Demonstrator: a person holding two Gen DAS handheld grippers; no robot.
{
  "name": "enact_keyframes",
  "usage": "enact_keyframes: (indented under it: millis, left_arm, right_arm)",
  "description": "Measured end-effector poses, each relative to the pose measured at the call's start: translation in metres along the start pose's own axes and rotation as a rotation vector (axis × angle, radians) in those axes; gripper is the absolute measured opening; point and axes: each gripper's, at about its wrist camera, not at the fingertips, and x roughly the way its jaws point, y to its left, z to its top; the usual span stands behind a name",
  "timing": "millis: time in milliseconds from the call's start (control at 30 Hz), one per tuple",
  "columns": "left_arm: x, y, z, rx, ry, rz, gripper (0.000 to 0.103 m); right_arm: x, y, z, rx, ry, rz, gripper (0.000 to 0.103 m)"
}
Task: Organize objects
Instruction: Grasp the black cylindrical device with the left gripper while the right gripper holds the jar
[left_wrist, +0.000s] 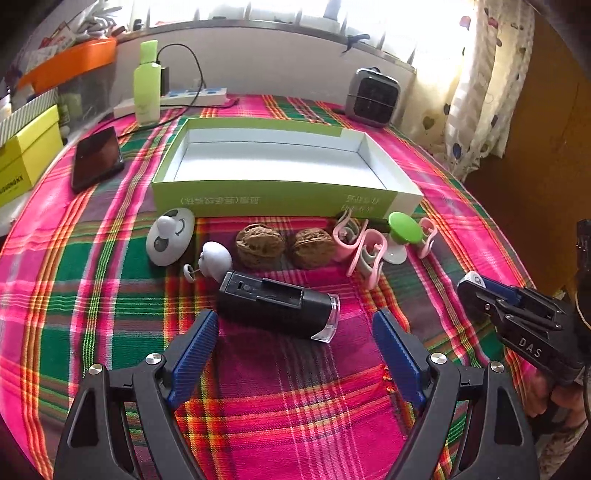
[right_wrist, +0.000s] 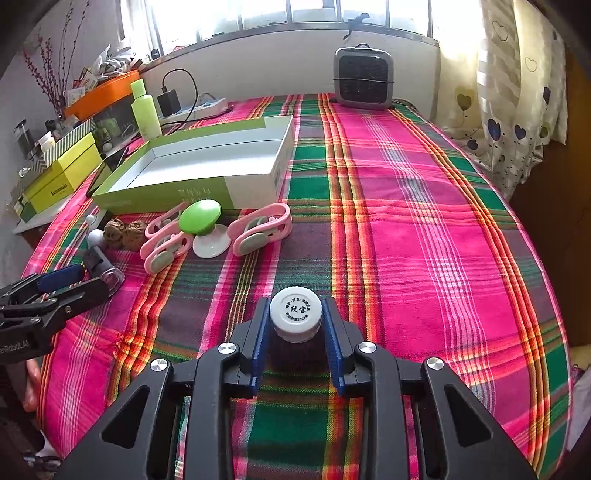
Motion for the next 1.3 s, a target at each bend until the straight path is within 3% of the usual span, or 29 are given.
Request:
enact_keyframes:
  millis: [167,367,933,1033,1133,1300]
  left_arm:
    - [0.005,0.003,0.005,-0.056,0.02,0.018,0.085]
    - [0.004,0.007,0.001,-0.059,0.039,0.121,0.084]
    - [-0.015,0.043,-0.014,-0.118,0.041,0.215,0.084]
    - [-0.018,0.049,-0.015,-0.136,0.041,0.212,0.084]
    - [-0.023,0.049,-0.015,-0.157,0.027,0.164,0.084]
    - [-0.023,0.031,-0.007,-0.109,-0.01,0.125,0.084]
  right_arm:
    - [0.0,0.005,-0.001,-0.009,-0.002,-0.003,0.029]
    - [0.0,0.006,-0.002,-0.015,-0.004,0.002,0.029]
    - [0.001,0.016,-0.002,-0.045,-0.005,0.024,0.029]
    - [0.001,0.02,-0.003,-0.053,-0.004,0.037,0.029]
    - [0.001,0.024,-0.003,-0.059,-0.003,0.052,0.029]
    - [0.003,0.034,-0.003,-0.092,0.0,0.07,0.029]
